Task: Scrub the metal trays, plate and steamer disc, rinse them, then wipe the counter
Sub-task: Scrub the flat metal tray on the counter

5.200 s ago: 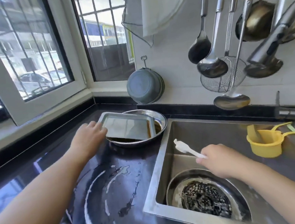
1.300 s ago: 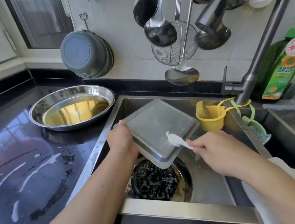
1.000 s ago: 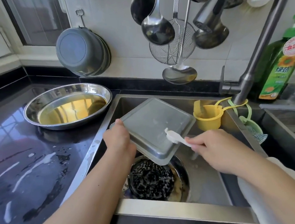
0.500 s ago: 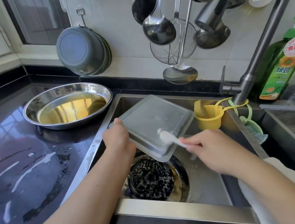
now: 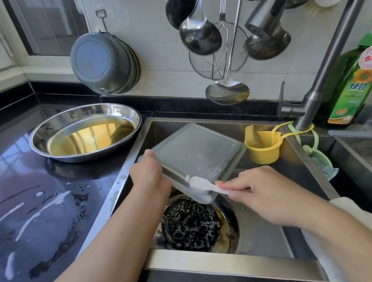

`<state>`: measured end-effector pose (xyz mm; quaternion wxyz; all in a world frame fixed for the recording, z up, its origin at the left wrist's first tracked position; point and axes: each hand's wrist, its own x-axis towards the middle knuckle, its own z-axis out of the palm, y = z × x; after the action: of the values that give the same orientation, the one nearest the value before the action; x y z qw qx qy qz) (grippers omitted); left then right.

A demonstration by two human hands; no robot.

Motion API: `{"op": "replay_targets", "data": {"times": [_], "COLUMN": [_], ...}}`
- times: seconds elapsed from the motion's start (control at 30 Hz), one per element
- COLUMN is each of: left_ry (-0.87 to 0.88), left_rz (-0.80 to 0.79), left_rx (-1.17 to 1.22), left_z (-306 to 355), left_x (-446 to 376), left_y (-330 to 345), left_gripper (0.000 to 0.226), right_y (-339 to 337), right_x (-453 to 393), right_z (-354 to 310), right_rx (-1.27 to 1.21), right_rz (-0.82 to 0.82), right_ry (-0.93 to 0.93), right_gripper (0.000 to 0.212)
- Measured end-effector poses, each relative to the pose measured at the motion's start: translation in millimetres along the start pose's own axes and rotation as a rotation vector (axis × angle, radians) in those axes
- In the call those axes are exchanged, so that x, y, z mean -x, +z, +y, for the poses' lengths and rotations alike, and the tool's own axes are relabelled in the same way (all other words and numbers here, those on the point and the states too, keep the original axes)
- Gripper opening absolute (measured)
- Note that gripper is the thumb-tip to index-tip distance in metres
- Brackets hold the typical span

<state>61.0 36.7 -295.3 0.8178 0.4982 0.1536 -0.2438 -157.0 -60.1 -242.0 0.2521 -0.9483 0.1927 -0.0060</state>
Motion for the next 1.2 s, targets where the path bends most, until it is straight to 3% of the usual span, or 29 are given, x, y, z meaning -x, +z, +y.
{"op": "replay_targets", "data": {"times": [0.1,0.3,0.5,0.67,0.83,1.03,1.2], "left_ry": [-0.025,-0.011,-0.009,-0.009,-0.019,-0.016,-0.020], "left_rz": [0.010,-0.015,-0.055,-0.072,-0.104,-0.098,-0.106], "left_rx": [0.005,0.001,-0.030,-0.043,-0.040,-0.081,-0.030], "left_z": [3,2,1,-1,0,-3,-4], "left_x": [-2,-3,-13,-16,-16,-16,-11], "left_y": [-1,0,-2,-2,-1,-1,1], "left_gripper": [0.014,0.019,0.022,0.019,0.015,0.024,0.018], "right_y": [-20,-5,-31,-9,-31,0,-20], "right_x": [-3,-10,-8,-13,-8,-11,-1], "right_z": [22,23,51,32,49,13,19], "right_rx": [-0.015,-0.005,0.196,0.170,0.203,0.232,0.210], "right_rz": [0.004,-0.082,0.184,0.015,0.165,-0.050,-0.078], "right_ry": [0.048,-0.027,0.200,0.019,0.189,-0.100,0.065], "right_gripper": [0.034,0.032,0.019,0.019,0.012,0.016,0.021]}}
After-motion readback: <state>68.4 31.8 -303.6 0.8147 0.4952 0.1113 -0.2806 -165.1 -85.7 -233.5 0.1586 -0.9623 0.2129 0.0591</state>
